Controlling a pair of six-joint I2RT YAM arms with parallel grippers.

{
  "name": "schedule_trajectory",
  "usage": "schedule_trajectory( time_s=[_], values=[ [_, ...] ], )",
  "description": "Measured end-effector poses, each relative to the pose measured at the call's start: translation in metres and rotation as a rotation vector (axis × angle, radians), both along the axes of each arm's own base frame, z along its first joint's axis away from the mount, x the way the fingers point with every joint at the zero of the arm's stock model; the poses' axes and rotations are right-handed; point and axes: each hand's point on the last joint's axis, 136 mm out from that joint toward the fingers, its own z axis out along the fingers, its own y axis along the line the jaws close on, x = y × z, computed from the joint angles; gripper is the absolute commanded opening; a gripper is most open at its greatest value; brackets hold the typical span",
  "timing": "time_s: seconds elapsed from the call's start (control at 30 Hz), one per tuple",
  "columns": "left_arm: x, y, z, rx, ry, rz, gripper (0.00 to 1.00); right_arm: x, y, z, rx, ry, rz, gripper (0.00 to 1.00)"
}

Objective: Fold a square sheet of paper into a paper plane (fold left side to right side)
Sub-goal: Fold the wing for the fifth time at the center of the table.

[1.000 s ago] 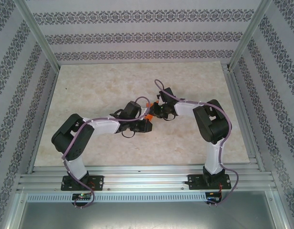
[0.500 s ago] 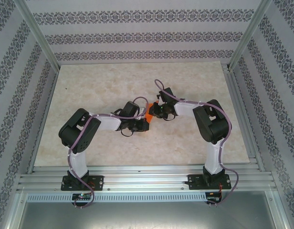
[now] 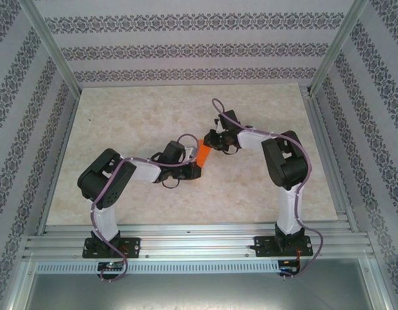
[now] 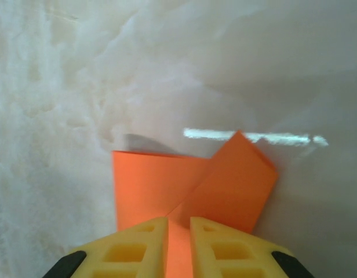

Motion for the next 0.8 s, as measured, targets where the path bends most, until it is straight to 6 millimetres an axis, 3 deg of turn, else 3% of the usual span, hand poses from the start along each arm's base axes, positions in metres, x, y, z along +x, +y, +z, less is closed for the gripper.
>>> schedule_trajectory(
  time_s=[0.5,0.8],
  values=[
    [0.0,0.0,0.0,-0.008,-0.012,0.001,0.06,0.014,-0.009,-0.003,-0.063,-0.019,0.05,0.19],
    [-0.001,0.001,0.001,-0.016,-0.025,0.0,0.06,0.04,-0.052,-0.001,-0.077,-0.044,-0.048,0.22]
  ],
)
